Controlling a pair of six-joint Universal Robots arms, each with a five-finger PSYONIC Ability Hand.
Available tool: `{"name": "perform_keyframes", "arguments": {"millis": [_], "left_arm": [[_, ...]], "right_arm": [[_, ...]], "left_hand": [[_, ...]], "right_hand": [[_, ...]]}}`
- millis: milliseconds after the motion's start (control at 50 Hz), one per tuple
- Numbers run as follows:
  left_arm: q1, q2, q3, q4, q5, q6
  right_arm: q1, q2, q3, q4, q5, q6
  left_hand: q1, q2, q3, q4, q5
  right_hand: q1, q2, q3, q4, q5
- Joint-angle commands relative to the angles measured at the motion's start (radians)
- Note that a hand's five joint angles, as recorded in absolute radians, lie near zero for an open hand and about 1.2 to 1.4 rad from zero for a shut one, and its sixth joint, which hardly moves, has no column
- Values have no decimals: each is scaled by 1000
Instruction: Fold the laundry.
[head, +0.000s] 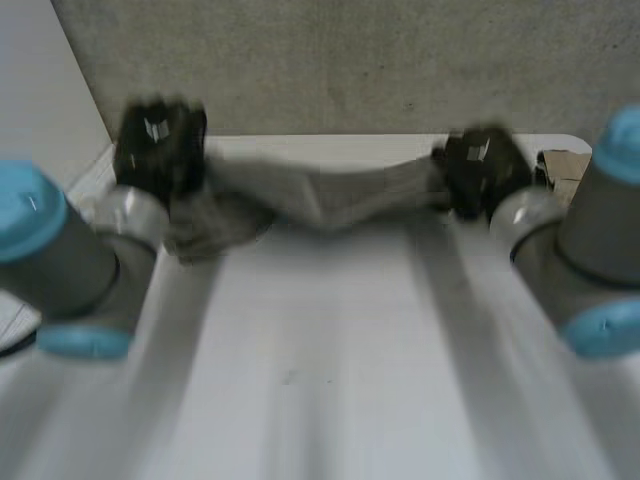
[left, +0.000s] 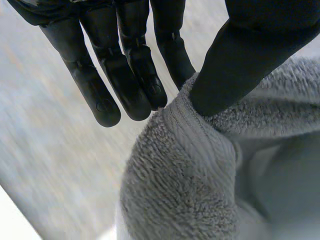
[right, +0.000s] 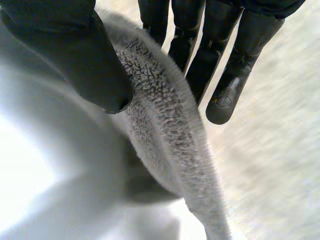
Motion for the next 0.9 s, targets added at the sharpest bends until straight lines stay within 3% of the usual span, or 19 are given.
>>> {"name": "perform_keyframes", "arguments": {"millis": [20,120,200,240,300,420,520,640,740,900], "left_arm": [[-3,10,-225,-31,-4,1],[-3,90,-259,-172,-4,7],[-3,159,-231,-320,5,8],[-3,176,-190,-378,8,7],[-2,175,-129,-407,20,8],[1,121,-12,-397,108,8],[9,-58,127,-415,188,22],[0,-190,183,-452,191,109],[-12,-267,206,-464,189,290],[-19,-301,207,-476,192,355]], "right_arm": [[9,66,161,-13,-50,-35],[9,74,208,-12,-56,-40],[10,68,233,-15,-58,-40],[12,60,239,-15,-58,-38],[12,39,245,-15,-58,-34],[17,34,266,-42,-58,-37],[20,34,283,-56,-58,-40],[20,34,294,-62,-58,-41],[17,34,296,-64,-58,-41],[14,34,296,-68,-58,-41]], "left_hand": [[258,197,202,194,244],[109,48,53,45,95],[-249,-310,-305,-313,-263],[-534,-595,-589,-598,-548],[-693,-754,-749,-757,-707],[-661,-722,-717,-725,-675],[-590,-651,-646,-655,-604],[-593,-654,-649,-657,-607],[-637,-698,-693,-701,-651],[-637,-698,-693,-702,-651]], "right_hand": [[401,217,216,208,230],[401,217,216,208,230],[401,217,216,208,230],[401,217,216,208,230],[401,217,216,208,230],[401,217,216,208,230],[401,217,216,208,230],[401,217,216,208,230],[401,217,216,208,230],[401,217,216,208,230]]}}
